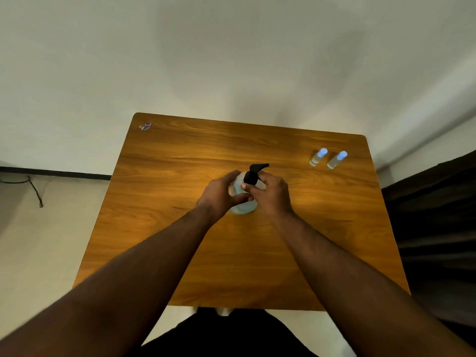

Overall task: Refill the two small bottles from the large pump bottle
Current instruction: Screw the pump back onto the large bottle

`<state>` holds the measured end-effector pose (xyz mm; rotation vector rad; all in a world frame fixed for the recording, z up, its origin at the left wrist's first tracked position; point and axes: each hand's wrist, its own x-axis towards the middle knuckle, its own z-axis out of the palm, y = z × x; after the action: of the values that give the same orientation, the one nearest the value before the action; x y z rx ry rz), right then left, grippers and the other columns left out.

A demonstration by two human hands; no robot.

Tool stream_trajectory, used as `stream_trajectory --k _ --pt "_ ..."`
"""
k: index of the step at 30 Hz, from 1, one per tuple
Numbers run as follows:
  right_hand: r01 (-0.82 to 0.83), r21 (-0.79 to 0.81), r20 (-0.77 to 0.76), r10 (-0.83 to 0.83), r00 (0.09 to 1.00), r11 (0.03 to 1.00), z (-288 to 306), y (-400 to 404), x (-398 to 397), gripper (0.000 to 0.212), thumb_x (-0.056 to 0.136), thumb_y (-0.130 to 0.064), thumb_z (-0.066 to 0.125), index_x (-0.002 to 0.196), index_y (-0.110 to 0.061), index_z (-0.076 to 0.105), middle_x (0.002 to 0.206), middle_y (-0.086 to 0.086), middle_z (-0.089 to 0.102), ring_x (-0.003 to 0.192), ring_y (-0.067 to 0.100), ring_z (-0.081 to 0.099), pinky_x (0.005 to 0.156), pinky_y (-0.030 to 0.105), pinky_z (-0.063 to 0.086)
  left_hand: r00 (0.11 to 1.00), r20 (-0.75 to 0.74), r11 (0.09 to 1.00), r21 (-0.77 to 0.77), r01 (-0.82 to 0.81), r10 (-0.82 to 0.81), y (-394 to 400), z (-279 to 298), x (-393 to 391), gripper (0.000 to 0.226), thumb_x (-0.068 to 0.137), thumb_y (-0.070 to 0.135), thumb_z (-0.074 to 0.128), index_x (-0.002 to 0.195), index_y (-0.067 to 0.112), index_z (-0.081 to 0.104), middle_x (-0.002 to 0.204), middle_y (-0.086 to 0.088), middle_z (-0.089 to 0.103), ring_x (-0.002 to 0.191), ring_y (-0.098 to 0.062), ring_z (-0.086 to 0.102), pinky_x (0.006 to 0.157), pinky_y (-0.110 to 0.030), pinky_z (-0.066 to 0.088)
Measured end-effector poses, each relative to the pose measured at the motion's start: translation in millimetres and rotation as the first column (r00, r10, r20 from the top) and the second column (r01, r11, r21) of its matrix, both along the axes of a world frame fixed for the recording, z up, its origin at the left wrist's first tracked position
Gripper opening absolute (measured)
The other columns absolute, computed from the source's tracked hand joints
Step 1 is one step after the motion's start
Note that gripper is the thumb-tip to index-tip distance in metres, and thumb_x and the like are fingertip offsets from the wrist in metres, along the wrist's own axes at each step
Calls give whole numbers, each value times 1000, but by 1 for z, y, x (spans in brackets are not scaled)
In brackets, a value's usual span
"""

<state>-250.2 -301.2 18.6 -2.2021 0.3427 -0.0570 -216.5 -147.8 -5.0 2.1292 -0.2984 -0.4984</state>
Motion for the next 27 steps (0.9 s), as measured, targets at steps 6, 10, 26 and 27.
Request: stream_trajectory --k 6,10,26,27 --pt "-265 380 -216 364 906 886 -3 -58 -2 113 61 -21 88 145 -43 15 139 -20 38 130 2 32 97 24 37 989 -137 993 -116 32 -47 12 -1 -4 101 74 44 79 152 32 15 156 -2 32 144 -17 27 111 -31 28" --pt "-388 371 -157 469 869 844 -15 -49 12 92 58 -8 87 129 -40 39 127 -12 53 120 14 51 88 24 50 982 -182 998 -40 -48 40 29 -9 -12 111 71 39 83 154 31 9 160 -3 23 146 -20 20 111 -30 26" --pt "-325 189 13 328 944 927 -4 97 143 86 55 -17 89 126 -27 42 116 -9 51 103 14 52 69 15 45 984 -82 824 559 -87 160 167 -32 75 110 72 39 82 154 22 10 161 -13 13 146 -37 16 115 -51 26" --pt "-323 178 14 326 945 929 -6 105 156 86 56 -17 89 126 -27 41 115 -10 50 103 13 51 69 14 43 987 -67 813 577 -79 144 172 -37 88 111 71 40 82 153 23 11 161 -14 12 146 -38 15 115 -52 25"
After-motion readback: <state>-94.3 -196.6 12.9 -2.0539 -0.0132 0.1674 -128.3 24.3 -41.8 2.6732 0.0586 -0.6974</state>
